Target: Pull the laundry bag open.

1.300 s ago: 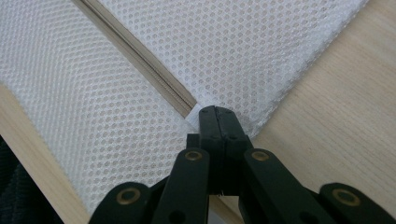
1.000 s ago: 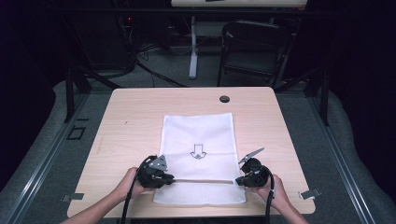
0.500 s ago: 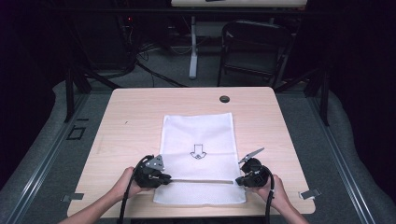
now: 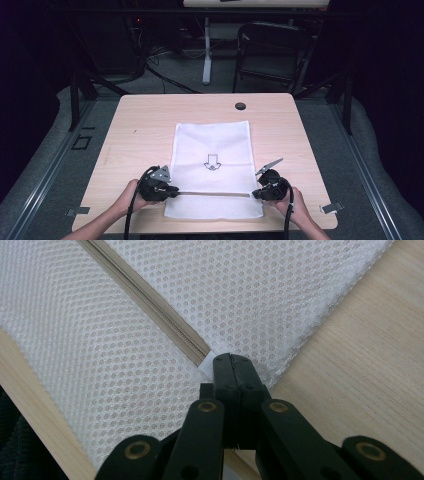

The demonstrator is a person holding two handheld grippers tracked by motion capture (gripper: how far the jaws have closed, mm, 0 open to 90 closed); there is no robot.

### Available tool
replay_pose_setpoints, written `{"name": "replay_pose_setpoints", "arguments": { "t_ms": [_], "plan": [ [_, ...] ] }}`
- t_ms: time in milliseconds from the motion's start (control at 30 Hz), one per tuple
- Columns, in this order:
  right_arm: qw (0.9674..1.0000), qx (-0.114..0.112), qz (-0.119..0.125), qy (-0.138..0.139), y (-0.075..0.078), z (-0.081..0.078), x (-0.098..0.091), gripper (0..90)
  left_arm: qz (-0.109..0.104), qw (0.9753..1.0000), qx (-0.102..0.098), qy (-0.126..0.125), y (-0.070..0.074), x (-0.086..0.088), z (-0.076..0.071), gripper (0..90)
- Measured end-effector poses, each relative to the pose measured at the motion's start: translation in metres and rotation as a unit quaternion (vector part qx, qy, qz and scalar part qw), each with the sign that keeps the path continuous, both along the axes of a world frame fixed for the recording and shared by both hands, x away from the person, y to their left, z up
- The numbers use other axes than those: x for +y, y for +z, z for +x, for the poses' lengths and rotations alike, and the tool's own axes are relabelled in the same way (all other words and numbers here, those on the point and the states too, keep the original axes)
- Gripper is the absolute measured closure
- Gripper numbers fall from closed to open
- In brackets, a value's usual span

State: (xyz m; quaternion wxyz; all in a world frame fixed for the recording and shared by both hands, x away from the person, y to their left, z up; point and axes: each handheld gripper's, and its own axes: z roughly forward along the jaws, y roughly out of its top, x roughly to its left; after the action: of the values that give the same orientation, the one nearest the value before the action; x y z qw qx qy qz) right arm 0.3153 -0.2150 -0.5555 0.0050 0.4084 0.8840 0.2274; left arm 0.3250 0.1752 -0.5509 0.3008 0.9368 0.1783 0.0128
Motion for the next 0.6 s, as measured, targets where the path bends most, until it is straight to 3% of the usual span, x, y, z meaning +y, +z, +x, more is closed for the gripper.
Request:
{"name": "replay_pose_setpoints", "arguments": {
  "t_ms": [367,433,467,600],
  "plan": [
    [1.0000,0.000,0.000,0.000,0.000,0.000,0.000,90.0,0.000,1.0000,0.001,-0.003,-0.002,0.003,-0.001,82.0],
    [1.0000,-0.001,0.000,-0.001,0.000,0.000,0.000,90.0,0.001,1.0000,0.003,0.002,-0.002,0.006,0.000,82.0],
    [1.0000,-0.001,0.000,-0.001,0.000,0.000,0.000,90.0,0.013,0.9999,-0.003,0.008,-0.002,0.008,0.000,82.0],
    [1.0000,0.002,0.005,-0.001,0.000,0.000,0.000,90.0,0.004,0.9995,0.005,0.031,-0.001,0.025,0.003,82.0]
  ]
}}
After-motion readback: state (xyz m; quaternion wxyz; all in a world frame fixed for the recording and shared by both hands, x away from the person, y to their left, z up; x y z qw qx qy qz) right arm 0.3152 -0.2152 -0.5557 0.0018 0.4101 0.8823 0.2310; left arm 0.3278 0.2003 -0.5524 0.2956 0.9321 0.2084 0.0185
